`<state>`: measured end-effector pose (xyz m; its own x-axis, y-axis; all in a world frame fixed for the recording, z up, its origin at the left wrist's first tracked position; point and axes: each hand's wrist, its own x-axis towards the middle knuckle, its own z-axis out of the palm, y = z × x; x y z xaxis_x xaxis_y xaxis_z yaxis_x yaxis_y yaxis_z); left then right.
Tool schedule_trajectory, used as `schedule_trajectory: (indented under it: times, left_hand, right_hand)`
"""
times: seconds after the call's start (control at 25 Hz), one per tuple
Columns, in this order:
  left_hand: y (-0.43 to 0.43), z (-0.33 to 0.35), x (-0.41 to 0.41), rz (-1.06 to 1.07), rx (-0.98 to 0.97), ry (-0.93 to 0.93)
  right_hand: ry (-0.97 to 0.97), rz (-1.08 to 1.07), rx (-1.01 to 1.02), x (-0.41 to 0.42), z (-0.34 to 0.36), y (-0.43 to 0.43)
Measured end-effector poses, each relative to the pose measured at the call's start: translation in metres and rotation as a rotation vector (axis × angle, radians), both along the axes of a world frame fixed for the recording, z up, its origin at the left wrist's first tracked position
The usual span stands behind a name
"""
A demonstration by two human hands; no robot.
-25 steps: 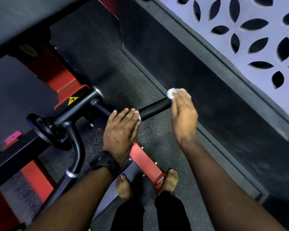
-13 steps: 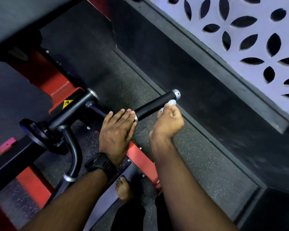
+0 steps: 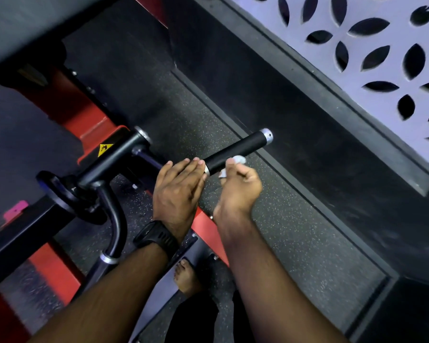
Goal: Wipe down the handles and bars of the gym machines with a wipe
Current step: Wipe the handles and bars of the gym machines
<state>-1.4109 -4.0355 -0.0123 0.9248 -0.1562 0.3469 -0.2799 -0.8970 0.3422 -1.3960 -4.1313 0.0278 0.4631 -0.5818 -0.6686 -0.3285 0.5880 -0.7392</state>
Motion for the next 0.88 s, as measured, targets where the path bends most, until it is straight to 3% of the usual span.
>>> schedule_trajectory:
  times: [0.12,0.24,0.44,0.52,0.6,0.72,0.88]
  left_hand:
    - [0.002,-0.001,0.000,-0.030,-0.015,0.008]
    - [0.005,-0.003,-0.003,-0.037,-0.101,0.066]
    - [0.007,-0.006,-0.005,0.013,-0.098,0.068]
    - [0.005,-0.005,-0.002,0.036,-0.096,0.054]
    - [0.005,-0.004,-0.002,0.040,-0.108,0.042]
    - [0.007,-0.007,-0.003,0.009,-0.120,0.016]
    - [0.011,-0.010,-0.003,-0.036,-0.126,0.004]
  right_hand:
    - [-0.047,0.157,-0.422,-0.006,-0.013,-0.004]
    - [-0.203,0.559,-0.886,-0.022,-0.016,-0.009]
    - [-0.353,1.200,-1.404,0.002,-0.001,-0.048]
    - [-0.328,1.359,-1.470,0.015,0.008,-0.061]
    - [-0.240,1.388,-1.419,0.026,0.017,-0.066]
    - [-0.314,1.662,-1.401,0.035,0.021,-0.067]
    - [-0.209,1.592,-1.396,0.052,0.023,-0.076]
